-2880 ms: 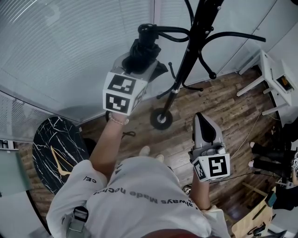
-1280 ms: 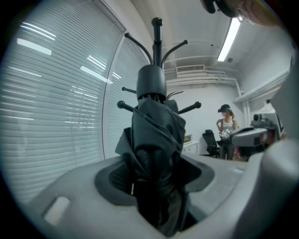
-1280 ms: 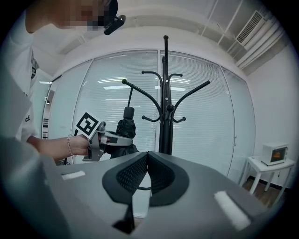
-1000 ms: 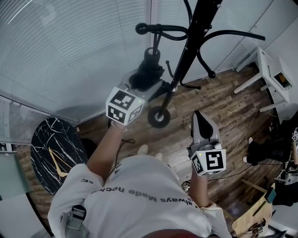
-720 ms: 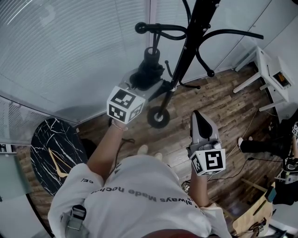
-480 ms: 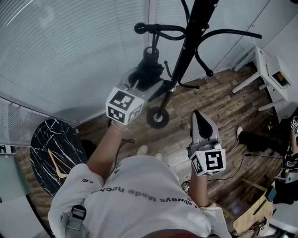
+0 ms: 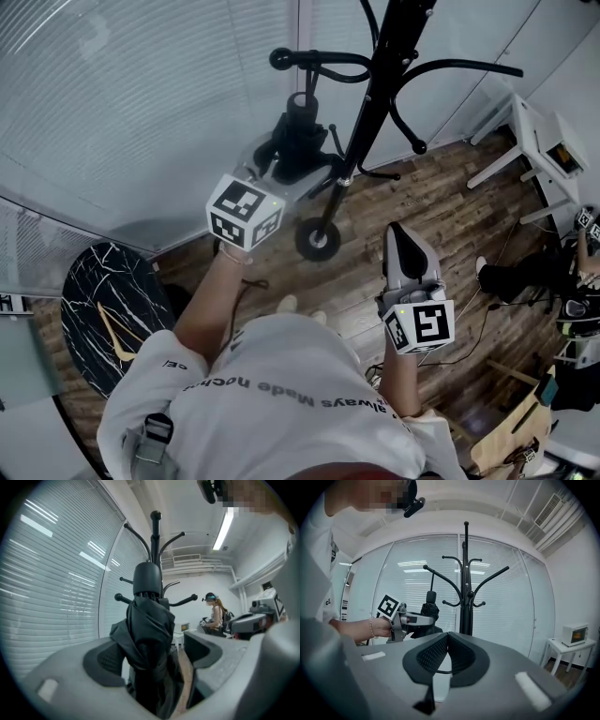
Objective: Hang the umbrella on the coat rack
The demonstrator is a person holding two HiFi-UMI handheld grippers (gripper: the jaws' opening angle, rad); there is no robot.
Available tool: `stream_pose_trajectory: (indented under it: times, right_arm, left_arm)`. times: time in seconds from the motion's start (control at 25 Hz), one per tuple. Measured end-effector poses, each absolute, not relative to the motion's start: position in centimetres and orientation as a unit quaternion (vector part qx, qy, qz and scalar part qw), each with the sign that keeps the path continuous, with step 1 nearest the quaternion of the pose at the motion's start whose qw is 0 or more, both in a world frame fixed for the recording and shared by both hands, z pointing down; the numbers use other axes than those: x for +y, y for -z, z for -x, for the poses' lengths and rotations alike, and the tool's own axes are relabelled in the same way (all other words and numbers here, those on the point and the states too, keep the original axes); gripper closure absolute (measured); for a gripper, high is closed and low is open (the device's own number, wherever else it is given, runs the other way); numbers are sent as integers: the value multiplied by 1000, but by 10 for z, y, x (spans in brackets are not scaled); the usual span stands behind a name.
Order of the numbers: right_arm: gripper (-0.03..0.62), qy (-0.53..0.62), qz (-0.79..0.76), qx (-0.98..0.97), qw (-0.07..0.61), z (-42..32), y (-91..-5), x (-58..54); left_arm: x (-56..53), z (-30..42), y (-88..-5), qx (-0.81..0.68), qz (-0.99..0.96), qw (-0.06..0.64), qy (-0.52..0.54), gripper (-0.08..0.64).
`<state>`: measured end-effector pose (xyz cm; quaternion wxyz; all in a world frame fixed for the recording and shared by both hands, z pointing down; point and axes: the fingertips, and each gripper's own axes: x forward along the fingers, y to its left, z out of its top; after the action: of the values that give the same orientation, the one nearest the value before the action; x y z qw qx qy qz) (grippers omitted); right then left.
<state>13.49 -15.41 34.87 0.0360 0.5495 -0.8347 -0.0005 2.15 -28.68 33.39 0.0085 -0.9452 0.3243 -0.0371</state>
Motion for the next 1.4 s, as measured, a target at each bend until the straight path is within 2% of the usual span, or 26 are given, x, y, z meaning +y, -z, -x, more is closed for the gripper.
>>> stream_pose_trajectory:
  times: [0.4,0.88,1.0,1.2,1.4]
  right_arm:
    - [591,0,-546,-837,36,-131,-349,-153]
    - [591,-1,-541,-840,41,-124,-351,-154]
    - [591,1,-542,-839,42,-123,-351,-154]
    - [591,5,-539,-841,43,-121,-350,-155]
    - [591,10,-539,-841,43,-121,-347,-147]
  left_arm:
    - [-288,-17,-340,334,942,-6,23,44]
    - [-270,-6,-367,323,945,-21,42,55]
    - [-260,5,-369,334,941,-27,35,109]
    - [-237,26,-368,348,937,-36,18,309]
    - [-208,32,-358,354,935,-22,13,450]
